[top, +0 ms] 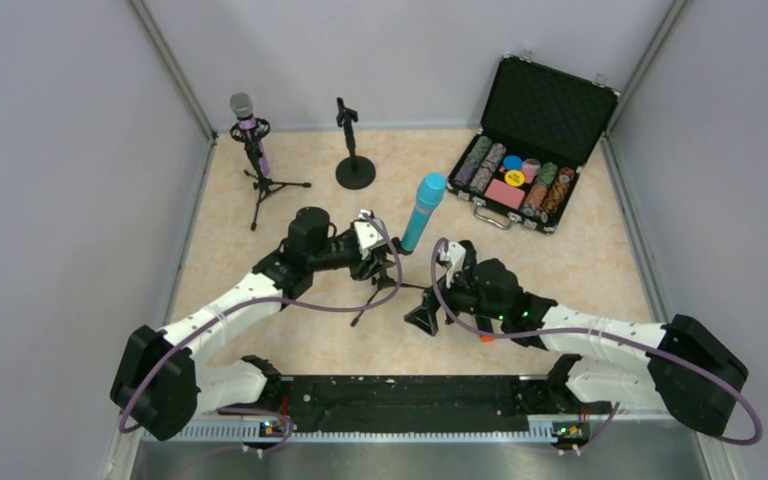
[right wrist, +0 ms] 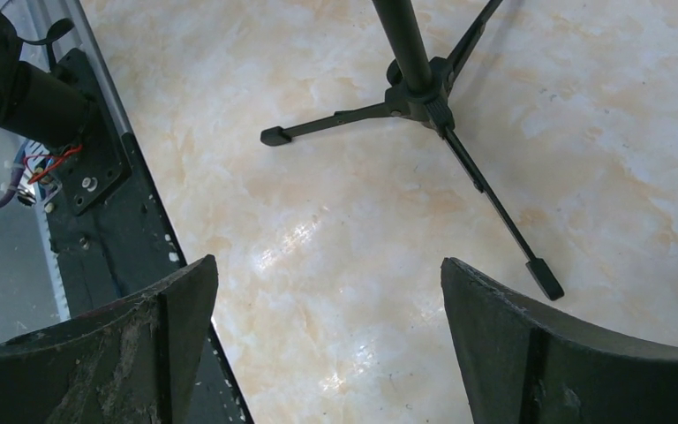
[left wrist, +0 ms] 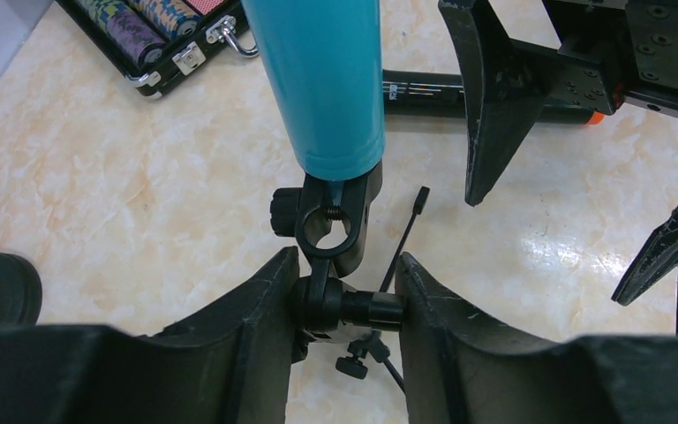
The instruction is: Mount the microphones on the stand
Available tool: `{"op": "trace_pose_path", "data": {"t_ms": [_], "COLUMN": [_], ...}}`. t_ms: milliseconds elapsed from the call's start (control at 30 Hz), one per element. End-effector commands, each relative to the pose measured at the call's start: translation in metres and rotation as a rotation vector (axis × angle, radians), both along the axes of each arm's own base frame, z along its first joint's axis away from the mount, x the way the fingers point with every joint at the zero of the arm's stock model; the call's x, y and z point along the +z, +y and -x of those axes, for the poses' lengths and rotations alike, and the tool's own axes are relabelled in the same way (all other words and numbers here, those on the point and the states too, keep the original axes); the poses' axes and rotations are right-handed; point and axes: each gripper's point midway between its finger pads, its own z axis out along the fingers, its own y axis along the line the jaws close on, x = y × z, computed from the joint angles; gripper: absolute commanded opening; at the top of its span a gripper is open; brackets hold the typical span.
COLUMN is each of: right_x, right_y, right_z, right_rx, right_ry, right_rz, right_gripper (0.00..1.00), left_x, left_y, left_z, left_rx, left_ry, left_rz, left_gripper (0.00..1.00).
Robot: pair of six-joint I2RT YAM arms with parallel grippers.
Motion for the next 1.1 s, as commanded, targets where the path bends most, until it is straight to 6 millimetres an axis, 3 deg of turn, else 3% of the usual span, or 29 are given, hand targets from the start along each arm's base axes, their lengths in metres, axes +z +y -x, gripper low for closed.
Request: {"op": "trace_pose_path", "data": {"t_ms": [0,67,100,367,767,1067], "right_x": [0.025,0.026,0.026,0.037,0.075,0.093], "right_y": [0.009,0.008,0.008,0.013,0.009,0.017], "right_z": [-0.013,-0.015,-0.017,-0.036,-0.059,-0.065], "right_rx": [-0.001,-0.013,-0.018,-0.061,-0.178,-0.175], "right_ry": [-0.073,-0.086,-0.092,-0.171,-0.292,-0.321], "right_rz": [-0.049,-0.048,-0.049,-0.066,-0.156,-0.195], "right_gripper": [0.94,0.94,0.94,0.94,0.92,0.89], "left_x": [0.027,0.029,0.031,0.057,0.129,0.153], "left_y": [-0.005,-0.007,-0.007,-0.015,-0.019,-0.016], "left_z": [-0.003,-0.003,-0.003,-0.002,0.001,0.007], "left_rx": [-0.021,-0.023,-0.021,-0.024,-0.017,-0.005], "left_ry": [-0.072,-0.066,-0.062,-0.049,-0.139,-0.183], "left_rz": [0.067,0.073,0.078,0.167,0.348,0.444], "left_gripper": [0.31,0.02,0.0,0.0,0.0,0.0]}}
